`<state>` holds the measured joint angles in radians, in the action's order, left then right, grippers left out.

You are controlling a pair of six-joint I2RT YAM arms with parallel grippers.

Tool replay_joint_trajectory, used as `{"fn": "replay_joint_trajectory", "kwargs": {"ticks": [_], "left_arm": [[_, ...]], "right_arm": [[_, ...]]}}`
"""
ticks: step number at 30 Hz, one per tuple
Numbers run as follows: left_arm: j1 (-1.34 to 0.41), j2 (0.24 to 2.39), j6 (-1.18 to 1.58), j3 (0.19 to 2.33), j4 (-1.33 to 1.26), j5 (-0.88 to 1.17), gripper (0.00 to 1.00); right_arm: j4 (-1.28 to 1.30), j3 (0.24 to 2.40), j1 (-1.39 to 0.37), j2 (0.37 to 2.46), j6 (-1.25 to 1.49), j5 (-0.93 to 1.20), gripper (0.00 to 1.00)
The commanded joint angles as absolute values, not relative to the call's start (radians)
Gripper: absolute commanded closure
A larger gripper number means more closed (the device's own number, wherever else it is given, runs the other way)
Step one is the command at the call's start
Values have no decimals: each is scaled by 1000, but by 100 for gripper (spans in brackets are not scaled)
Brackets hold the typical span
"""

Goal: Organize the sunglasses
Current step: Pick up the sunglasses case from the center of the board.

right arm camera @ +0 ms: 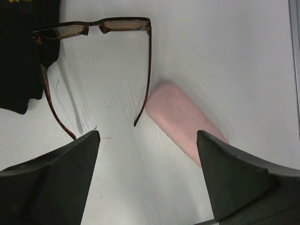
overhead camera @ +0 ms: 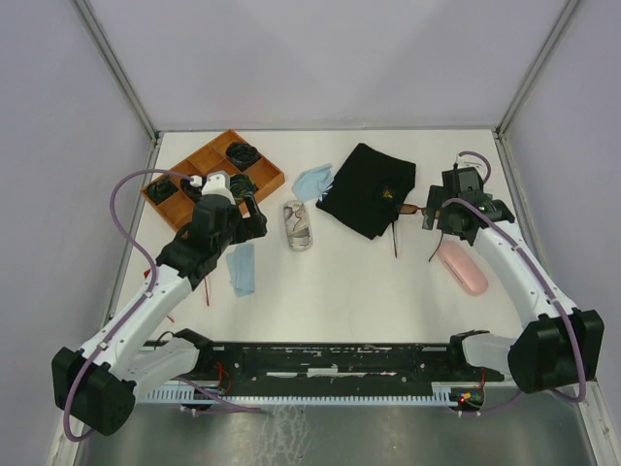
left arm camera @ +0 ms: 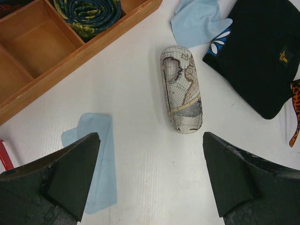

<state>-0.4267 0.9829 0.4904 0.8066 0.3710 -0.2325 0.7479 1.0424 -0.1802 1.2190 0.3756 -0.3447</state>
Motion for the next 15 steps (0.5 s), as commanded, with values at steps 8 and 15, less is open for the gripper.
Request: {"fn": "replay_joint_trajectory", "kwargs": {"ticks": [8,15], "left_arm": [[-423,989,501,804,321,-202,3],[-423,1014,525,801,321,-206,4]], "right_arm": [[641,1067,-143,1324,378,-243,12],[627,1058,-143,1342,383,-177,14]]}}
